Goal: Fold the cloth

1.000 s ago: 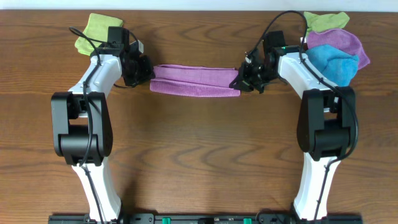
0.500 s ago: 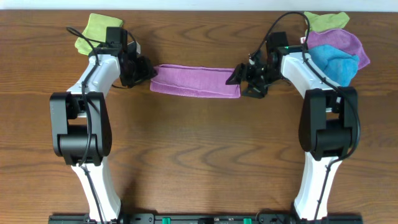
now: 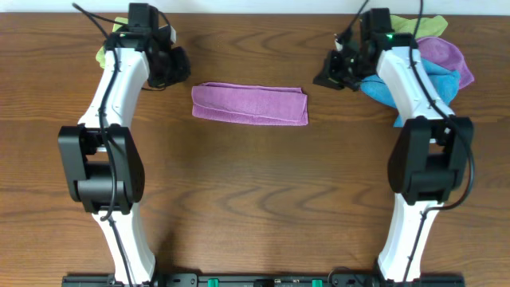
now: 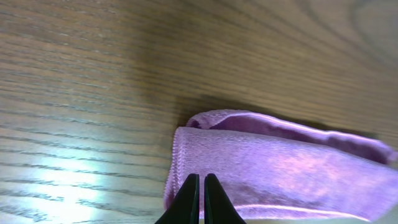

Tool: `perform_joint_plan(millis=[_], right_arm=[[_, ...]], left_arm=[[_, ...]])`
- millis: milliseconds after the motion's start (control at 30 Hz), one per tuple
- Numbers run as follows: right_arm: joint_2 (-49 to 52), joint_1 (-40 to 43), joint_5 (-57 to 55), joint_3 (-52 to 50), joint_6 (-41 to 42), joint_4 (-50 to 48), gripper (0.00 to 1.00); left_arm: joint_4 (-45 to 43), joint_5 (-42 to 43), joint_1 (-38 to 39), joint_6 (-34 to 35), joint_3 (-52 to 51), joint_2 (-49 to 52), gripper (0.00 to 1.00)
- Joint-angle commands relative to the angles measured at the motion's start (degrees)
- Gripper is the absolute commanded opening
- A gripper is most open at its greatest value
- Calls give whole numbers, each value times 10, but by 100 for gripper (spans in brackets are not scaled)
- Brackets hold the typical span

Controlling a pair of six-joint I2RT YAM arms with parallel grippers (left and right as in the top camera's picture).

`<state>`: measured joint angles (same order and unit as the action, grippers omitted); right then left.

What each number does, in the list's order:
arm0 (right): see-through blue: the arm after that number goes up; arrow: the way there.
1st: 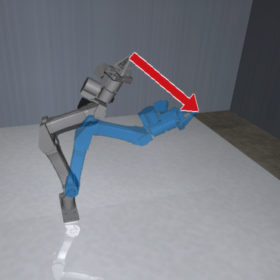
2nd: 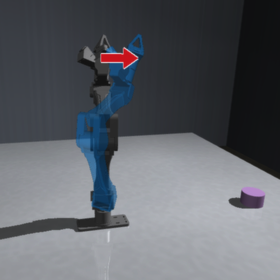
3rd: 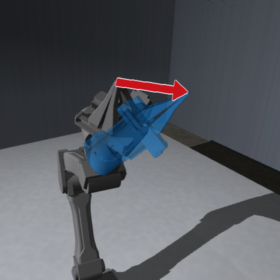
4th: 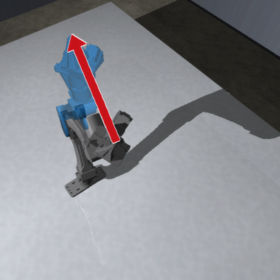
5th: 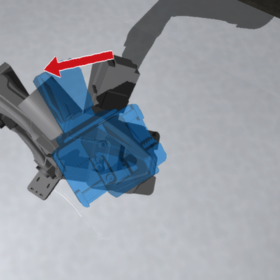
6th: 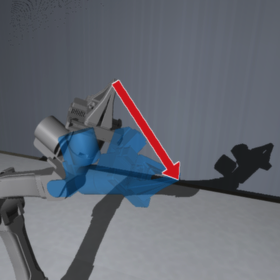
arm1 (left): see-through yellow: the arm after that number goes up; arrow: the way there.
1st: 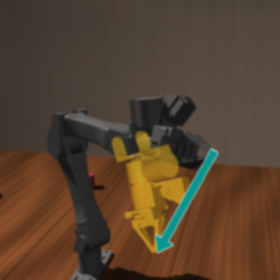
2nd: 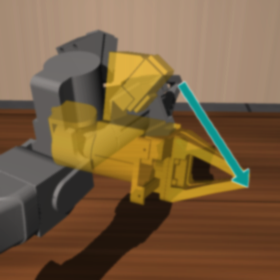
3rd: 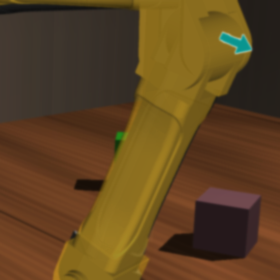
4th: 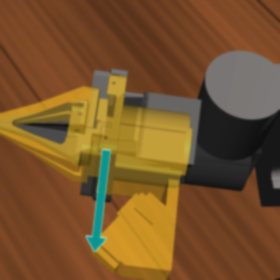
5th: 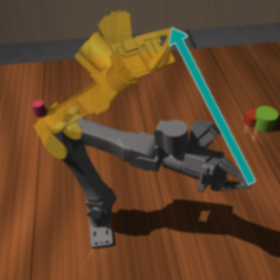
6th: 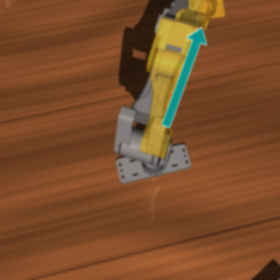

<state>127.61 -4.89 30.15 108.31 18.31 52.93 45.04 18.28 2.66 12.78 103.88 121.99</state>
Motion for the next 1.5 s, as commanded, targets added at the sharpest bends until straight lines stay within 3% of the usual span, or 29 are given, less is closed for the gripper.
perform_joint_plan(millis=[0, 267, 967, 1400, 1433, 1467], right_arm=[[7, -45, -121, 6, -24, 7, 1], [7, -103, -245, 5, -36, -1, 1], [32, -105, -241, 4, -53, 9, 1], [32, -95, -241, 4, -77, 25, 1], [32, -89, -241, 4, -77, 26, 9], [32, -84, -238, 4, -79, 28, 25]], left_arm=[[1, -85, 25, -12, -5, -8, 6], [-16, -134, 69, -12, -11, 21, 6], [14, -132, 106, -3, -11, 113, 6], [32, -137, 106, 6, -64, 117, 6], [32, -138, 106, 5, -64, 117, 6], [31, -137, 106, 5, -64, 117, 6]])
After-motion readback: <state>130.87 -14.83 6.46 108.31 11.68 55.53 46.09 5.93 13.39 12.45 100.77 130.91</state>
